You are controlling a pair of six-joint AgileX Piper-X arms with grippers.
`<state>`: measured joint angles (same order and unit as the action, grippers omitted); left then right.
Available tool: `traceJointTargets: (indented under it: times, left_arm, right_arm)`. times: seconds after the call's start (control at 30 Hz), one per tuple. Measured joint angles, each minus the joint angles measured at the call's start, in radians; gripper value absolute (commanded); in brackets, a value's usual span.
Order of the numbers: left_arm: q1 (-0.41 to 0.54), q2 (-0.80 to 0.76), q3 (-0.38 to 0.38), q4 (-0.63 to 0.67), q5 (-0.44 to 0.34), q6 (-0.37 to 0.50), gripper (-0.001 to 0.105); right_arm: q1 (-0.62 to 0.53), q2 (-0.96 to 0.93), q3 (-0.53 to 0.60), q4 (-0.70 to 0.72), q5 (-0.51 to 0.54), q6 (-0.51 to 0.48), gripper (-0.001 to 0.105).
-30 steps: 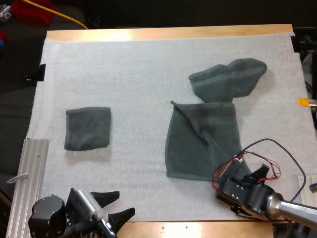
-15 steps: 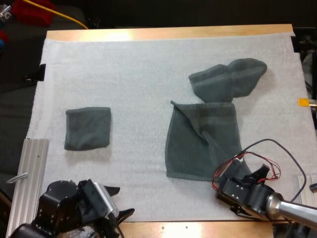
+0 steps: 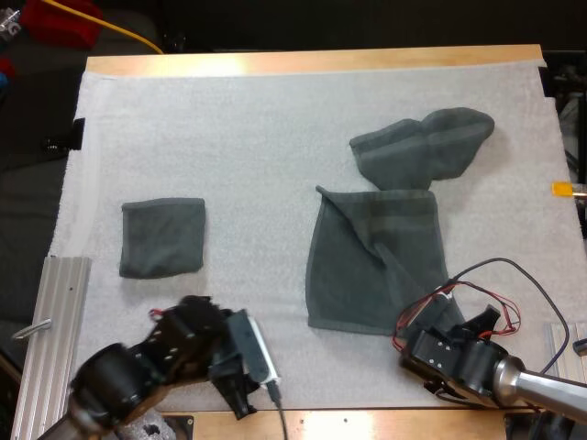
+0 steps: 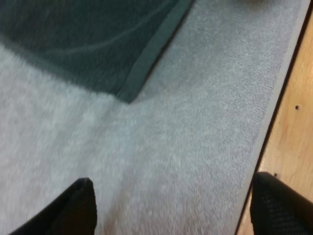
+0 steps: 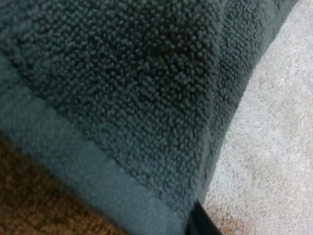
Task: Pick towel from pile, fold and stack
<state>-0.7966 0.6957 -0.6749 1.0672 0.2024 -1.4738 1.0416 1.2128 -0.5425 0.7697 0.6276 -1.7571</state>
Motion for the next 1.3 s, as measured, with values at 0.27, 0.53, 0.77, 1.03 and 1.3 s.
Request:
traceJointTargets:
  times: [0.27,0.53,0.77,1.03,1.3]
  left_arm:
    - [-0.177,0.189,-0.002,-0.132,-0.215,0.054,0.064]
    - [-0.196,0.35,-0.003,-0.285,-0.235,0.088,0.064]
    - [-0.196,0.47,-0.003,-0.348,-0.235,0.147,0.064]
    - [-0.196,0.587,-0.004,-0.441,-0.236,0.15,0.064]
    - [-0.196,0.704,-0.004,-0.515,-0.294,0.15,0.064]
  right_arm:
    - [0.0,0.0,0.0,0.0,0.0,0.001,0.001]
    - [0.0,0.0,0.0,0.0,0.0,0.007,0.001]
    - [0.0,0.0,0.0,0.0,0.0,0.007,0.001]
    - [0.0,0.0,0.0,0.0,0.0,0.007,0.001]
    - [0.0,0.0,0.0,0.0,0.0,0.007,0.001]
